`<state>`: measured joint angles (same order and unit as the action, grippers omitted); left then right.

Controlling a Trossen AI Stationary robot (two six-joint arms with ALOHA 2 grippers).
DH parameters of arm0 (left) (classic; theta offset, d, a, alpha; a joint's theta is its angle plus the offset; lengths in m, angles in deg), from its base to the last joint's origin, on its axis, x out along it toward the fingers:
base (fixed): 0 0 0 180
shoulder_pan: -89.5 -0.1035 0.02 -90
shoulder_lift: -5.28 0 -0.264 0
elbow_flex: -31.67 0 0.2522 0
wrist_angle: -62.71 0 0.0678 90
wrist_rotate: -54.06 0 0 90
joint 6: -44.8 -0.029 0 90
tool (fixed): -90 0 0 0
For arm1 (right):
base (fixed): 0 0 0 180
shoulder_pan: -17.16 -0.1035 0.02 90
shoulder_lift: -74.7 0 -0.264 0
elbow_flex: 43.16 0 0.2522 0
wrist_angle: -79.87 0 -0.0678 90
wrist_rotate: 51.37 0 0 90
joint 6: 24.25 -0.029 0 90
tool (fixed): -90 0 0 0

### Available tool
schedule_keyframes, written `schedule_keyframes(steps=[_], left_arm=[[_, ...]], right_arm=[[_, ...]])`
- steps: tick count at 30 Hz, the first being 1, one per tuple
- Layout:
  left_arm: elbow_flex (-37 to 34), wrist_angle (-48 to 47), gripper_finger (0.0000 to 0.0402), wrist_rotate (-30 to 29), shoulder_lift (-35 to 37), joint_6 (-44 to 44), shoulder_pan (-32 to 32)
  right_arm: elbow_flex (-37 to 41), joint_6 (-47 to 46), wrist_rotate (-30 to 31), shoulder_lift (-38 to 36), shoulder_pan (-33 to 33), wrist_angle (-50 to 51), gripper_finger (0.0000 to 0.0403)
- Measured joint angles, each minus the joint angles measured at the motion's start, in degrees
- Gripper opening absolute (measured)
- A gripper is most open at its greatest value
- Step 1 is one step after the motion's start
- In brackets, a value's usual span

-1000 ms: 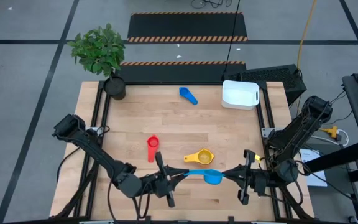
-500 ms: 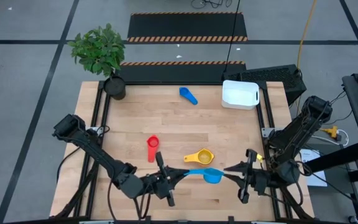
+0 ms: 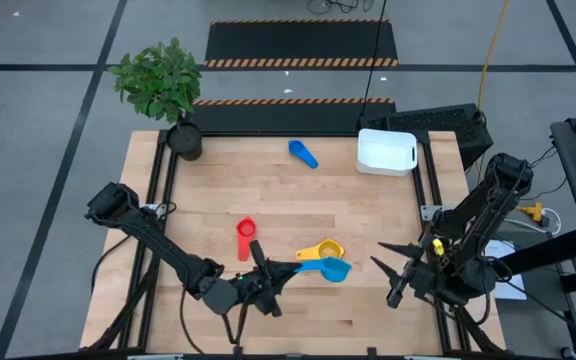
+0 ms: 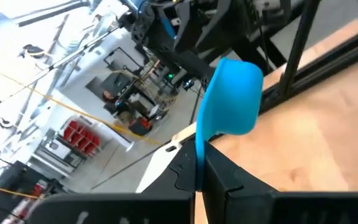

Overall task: Nest measuring cups in basket
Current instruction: Stack the light blue measuring on top of the yellow measuring cup

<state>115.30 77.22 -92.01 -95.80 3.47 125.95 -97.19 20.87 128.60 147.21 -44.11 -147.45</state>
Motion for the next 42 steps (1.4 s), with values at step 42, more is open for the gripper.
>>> schedule_keyframes(steps=[42], left_arm=[[-21.3, 11.2, 0.0004, 5.3, -0.1, -19.5, -7.2]], right_arm=[[6.4, 6.8, -12.2, -13.5, 12.3, 1.1, 0.0160]])
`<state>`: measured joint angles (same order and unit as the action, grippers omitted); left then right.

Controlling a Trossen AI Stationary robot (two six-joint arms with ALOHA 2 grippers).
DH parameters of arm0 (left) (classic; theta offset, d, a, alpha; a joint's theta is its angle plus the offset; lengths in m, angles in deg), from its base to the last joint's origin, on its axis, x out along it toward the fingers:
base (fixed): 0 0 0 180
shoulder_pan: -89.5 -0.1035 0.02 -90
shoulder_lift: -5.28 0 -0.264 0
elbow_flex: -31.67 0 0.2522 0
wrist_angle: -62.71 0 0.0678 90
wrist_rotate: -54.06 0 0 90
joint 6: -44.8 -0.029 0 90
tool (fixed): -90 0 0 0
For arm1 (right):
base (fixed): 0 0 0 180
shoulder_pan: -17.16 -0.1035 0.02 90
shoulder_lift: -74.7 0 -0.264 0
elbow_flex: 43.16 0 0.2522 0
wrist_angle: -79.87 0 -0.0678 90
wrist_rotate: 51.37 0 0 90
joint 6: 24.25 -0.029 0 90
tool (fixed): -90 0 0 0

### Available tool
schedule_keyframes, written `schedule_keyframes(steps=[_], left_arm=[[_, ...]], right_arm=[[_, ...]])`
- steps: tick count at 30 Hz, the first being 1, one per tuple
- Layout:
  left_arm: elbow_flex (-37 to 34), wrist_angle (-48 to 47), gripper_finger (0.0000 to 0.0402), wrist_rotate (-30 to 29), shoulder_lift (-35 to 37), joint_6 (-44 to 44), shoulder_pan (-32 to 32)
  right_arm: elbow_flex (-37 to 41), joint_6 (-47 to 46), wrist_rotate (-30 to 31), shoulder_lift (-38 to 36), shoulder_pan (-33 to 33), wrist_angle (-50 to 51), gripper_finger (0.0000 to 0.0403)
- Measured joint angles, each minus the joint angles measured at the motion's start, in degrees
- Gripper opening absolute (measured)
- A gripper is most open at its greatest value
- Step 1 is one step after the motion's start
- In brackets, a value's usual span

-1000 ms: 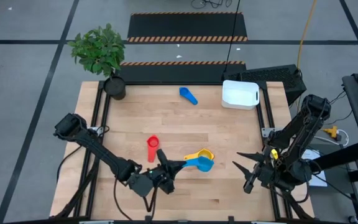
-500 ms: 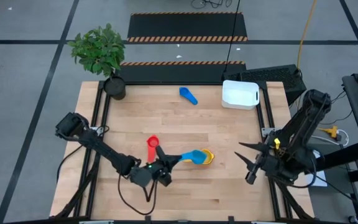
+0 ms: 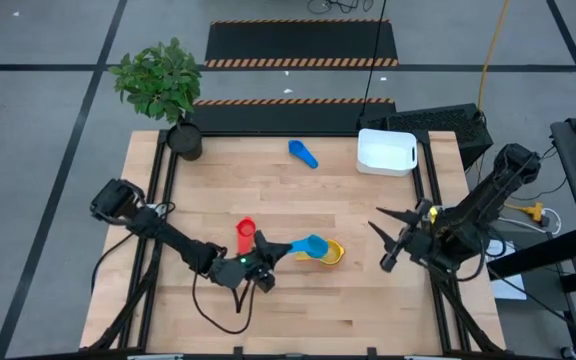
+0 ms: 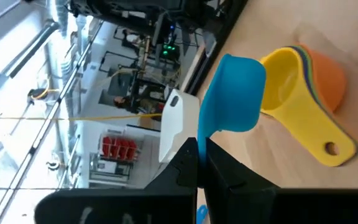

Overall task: Nest measuring cups in basket
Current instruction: Stack the light blue measuring on top of the yellow measuring cup

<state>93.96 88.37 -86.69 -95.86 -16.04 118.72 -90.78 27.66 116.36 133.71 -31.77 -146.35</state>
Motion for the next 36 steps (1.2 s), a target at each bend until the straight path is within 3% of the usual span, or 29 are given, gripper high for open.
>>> schedule_keyframes(steps=[6, 13, 19, 36], left_arm=[[0.0, 0.3, 0.0006, 10.0, 0.0, -1.7, -2.8], [0.0, 1.4, 0.0004, 12.4, 0.0, -4.3, -4.8], [0.0, 1.3, 0.0013, 20.0, 0.0, -3.5, -7.2], [0.0, 1.0, 0.0012, 26.5, 0.0, -1.2, -10.5]], right_arm=[[1.6, -1.7, 0.0, -2.5, 1.0, 0.0, 0.0160], [1.6, -1.7, 0.1, -3.0, 1.0, 0.2, 0.0160], [1.6, -1.7, 0.1, -3.0, 1.0, 0.2, 0.0160], [1.6, -3.2, 0.2, -3.0, 1.0, 0.3, 0.0160]])
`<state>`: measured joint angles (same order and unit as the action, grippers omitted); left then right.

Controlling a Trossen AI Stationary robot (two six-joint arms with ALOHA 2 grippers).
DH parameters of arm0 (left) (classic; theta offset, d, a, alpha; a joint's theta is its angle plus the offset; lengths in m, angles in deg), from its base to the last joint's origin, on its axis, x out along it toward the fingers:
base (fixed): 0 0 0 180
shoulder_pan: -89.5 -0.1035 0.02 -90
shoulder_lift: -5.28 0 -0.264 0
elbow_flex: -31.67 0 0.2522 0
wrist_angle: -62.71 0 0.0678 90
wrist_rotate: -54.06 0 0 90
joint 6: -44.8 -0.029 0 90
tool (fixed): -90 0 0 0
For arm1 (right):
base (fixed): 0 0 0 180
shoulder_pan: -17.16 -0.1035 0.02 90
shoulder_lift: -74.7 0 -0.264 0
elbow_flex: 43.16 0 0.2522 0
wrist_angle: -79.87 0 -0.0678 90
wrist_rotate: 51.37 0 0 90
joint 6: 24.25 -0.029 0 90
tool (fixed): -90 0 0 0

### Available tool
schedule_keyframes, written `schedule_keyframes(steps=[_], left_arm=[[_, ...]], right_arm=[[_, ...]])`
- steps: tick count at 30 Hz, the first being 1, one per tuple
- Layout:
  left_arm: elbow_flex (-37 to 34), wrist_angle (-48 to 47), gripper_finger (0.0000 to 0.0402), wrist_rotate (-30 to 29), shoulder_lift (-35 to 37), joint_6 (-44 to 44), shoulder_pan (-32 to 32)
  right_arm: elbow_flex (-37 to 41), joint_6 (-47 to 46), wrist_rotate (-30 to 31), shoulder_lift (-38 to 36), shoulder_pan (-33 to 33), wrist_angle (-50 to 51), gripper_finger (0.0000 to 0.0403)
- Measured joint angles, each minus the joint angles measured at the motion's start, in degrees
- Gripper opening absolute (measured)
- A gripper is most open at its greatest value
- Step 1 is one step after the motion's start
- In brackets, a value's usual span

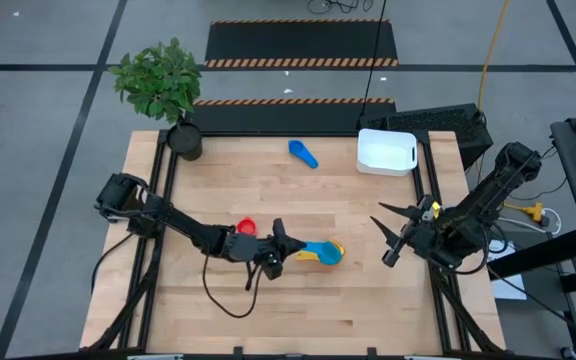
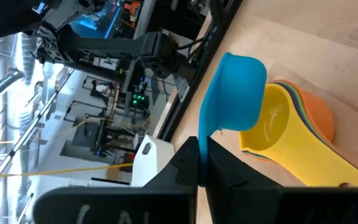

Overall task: Nest measuring cups in basket
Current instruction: Stack the light blue measuring on top of the yellow measuring cup

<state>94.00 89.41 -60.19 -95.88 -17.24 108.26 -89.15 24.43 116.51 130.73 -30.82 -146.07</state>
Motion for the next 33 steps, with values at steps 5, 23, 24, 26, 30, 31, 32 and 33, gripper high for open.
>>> schedule_keyframes(steps=[5, 23, 24, 26, 30, 31, 32, 33], left_arm=[[0.0, 0.3, 0.0014, 0.0, -0.4, 0.7, -0.1], [0.5, 10.4, 0.0016, -3.3, -8.2, -5.1, -0.5], [0.5, 10.4, 0.0022, -3.3, -8.2, -5.0, -0.5], [0.5, 10.4, 0.0034, -3.3, -8.2, -5.0, -0.5], [0.5, 10.2, 0.0049, -3.4, -8.2, -4.3, -0.5], [0.5, 10.2, 0.0052, -3.4, -8.2, -4.3, -0.5], [0.5, 10.2, 0.0055, -3.4, -8.2, -4.3, -0.5], [0.5, 10.2, 0.0059, -3.4, -8.2, -4.3, -0.5]], right_arm=[[0.0, 0.0, 0.0, 0.0, 0.0, 0.0, 0.0160], [0.0, 0.0, 0.0, 0.0, -0.1, 0.3, 0.0160], [0.0, 0.0, 0.1, 0.0, -0.1, 0.3, 0.0160], [0.0, -0.1, 0.1, 0.0, -0.1, 0.3, 0.0160], [0.0, -1.3, 0.1, 0.0, -0.1, 0.4, 0.0160], [0.0, -1.3, 0.1, 0.0, -0.1, 0.4, 0.0160], [0.0, -1.3, 0.1, 0.0, -0.1, 0.4, 0.0160], [0.0, -1.3, 0.1, 0.0, -0.1, 0.4, 0.0160]])
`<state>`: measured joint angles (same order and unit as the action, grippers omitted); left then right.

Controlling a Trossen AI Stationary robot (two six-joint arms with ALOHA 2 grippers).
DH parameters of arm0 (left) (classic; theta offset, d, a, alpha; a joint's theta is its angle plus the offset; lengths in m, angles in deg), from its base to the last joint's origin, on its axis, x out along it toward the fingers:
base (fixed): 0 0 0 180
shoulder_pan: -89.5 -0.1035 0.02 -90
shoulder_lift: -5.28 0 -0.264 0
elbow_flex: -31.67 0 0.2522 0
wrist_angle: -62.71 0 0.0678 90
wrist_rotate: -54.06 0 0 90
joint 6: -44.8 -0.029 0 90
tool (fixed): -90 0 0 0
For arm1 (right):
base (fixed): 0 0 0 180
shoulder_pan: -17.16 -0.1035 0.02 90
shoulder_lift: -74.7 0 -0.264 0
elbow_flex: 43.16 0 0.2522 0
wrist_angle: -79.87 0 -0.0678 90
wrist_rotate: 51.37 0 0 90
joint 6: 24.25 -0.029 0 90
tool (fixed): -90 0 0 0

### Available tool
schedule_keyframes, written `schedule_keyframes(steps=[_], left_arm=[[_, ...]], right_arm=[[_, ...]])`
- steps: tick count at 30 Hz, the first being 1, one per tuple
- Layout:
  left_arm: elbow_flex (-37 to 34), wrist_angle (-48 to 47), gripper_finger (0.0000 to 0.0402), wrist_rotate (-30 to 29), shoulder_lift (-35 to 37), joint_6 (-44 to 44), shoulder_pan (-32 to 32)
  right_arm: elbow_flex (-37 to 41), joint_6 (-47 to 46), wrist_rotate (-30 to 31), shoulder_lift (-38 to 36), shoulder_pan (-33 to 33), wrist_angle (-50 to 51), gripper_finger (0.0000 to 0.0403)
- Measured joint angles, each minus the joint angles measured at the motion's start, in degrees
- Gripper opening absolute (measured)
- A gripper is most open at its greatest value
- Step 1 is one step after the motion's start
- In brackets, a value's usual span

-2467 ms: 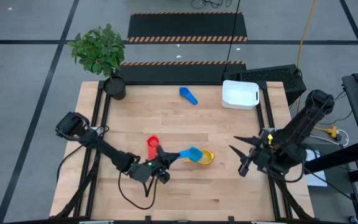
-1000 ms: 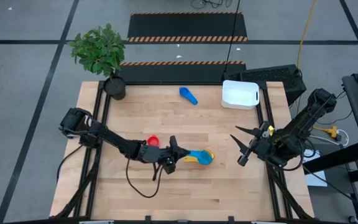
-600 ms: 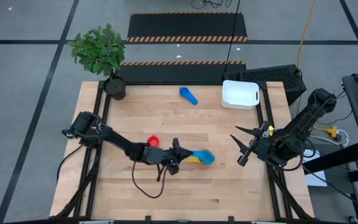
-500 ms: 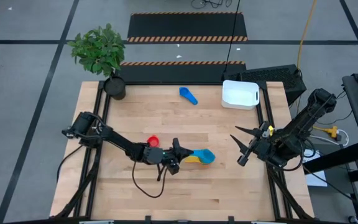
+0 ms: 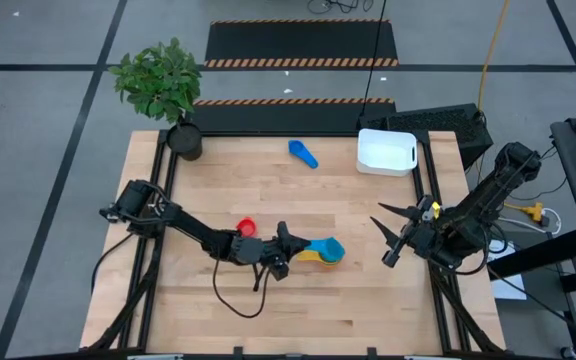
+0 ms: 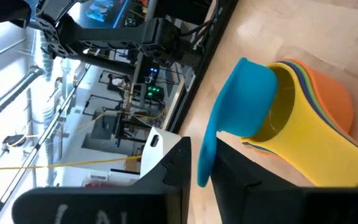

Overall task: Nest measuring cups in basket
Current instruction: Stack the light blue measuring on top of the yellow measuring cup

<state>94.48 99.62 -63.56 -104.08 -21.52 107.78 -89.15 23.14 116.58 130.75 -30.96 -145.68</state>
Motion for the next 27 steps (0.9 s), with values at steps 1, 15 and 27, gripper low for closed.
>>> schedule_keyframes(steps=[1, 15, 27], left_arm=[[0.0, 0.0, 0.0062, 0.0, 0.0, 0.0, 0.0], [0.0, -0.6, 0.0178, 0.0, 0.0, 6.0, -0.4], [0.0, -5.2, 0.0209, -0.4, 0.3, 14.5, -1.9]], right_arm=[[0.0, 0.0, 0.0, 0.0, 0.0, 0.0, 0.0160], [0.0, 0.0, 0.0, 0.0, 0.0, 0.0, 0.0160], [0.0, 0.0, 0.0, 0.0, 0.0, 0.1, 0.0160]])
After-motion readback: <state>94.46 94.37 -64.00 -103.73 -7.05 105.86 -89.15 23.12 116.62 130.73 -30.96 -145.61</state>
